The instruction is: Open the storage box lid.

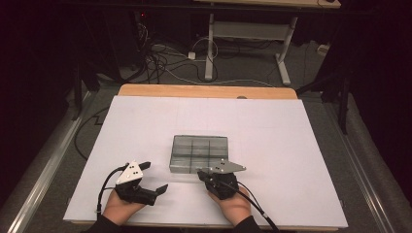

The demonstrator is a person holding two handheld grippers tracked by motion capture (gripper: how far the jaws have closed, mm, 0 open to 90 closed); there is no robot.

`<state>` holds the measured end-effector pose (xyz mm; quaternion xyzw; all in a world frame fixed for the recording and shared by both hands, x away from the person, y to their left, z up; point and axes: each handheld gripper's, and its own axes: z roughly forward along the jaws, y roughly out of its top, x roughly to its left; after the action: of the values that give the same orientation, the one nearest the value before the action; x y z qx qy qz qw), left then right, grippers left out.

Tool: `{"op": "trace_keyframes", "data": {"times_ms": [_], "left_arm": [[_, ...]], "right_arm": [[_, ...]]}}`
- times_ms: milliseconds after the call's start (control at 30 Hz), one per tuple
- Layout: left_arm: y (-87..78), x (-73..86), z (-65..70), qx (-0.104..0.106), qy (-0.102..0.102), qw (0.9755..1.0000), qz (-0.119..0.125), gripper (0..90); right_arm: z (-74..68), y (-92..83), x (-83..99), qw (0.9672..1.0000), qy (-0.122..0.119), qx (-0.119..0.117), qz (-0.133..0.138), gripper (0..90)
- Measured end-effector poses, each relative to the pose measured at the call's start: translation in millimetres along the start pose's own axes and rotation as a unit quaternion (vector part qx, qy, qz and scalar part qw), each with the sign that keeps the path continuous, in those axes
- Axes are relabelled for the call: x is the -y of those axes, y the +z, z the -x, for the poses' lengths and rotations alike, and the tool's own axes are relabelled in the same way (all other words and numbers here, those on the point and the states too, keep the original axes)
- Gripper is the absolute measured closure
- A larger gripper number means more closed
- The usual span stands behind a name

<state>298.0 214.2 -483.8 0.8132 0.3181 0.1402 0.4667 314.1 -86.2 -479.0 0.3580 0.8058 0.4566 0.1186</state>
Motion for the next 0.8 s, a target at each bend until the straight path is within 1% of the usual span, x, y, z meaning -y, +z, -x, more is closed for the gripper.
{"op": "trace_keyframes", "data": {"times_ms": [100, 233, 367, 567, 633, 667, 700, 800], "left_arm": [[0.0, 0.0, 0.1, 0.0, 0.0, 1.0, 0.0, 0.0], [0.1, 0.0, 0.2, -0.001, 0.001, 1.0, 0.0, 0.0], [0.0, 0.0, 0.3, -0.001, 0.001, 1.0, 0.0, 0.0], [0.0, 0.1, 0.3, -0.001, 0.001, 1.0, 0.0, 0.0], [-0.1, 0.0, 0.2, -0.001, 0.001, 1.0, 0.0, 0.0], [0.0, 0.0, 0.2, -0.001, 0.0, 1.0, 0.0, 0.0], [0.0, 0.0, 0.2, 0.0, 0.001, 1.0, 0.0, 0.0], [0.1, 0.0, 0.2, 0.0, 0.0, 1.0, 0.0, 0.0]], "right_arm": [[0.4, 2.0, 1.0, 1.0, -0.001, 0.002, -0.008, 90.0], [0.4, 2.7, 0.8, 0.9999, 0.001, 0.004, -0.012, 90.0], [0.0, 4.8, 0.4, 0.9997, -0.005, 0.008, -0.022, 90.0], [-1.3, 7.4, -0.2, 0.9992, -0.007, 0.011, -0.037, 90.0], [-1.2, 6.4, -0.1, 0.9995, -0.007, 0.009, -0.031, 90.0], [-1.6, 4.2, 0.3, 0.9998, -0.009, 0.005, -0.018, 90.0], [-2.0, 2.0, 0.0, 0.9999, -0.005, 0.0, -0.013, 90.0], [-3.7, -2.1, -1.8, 1.0, -0.008, 0.002, 0.002, 90.0]]}}
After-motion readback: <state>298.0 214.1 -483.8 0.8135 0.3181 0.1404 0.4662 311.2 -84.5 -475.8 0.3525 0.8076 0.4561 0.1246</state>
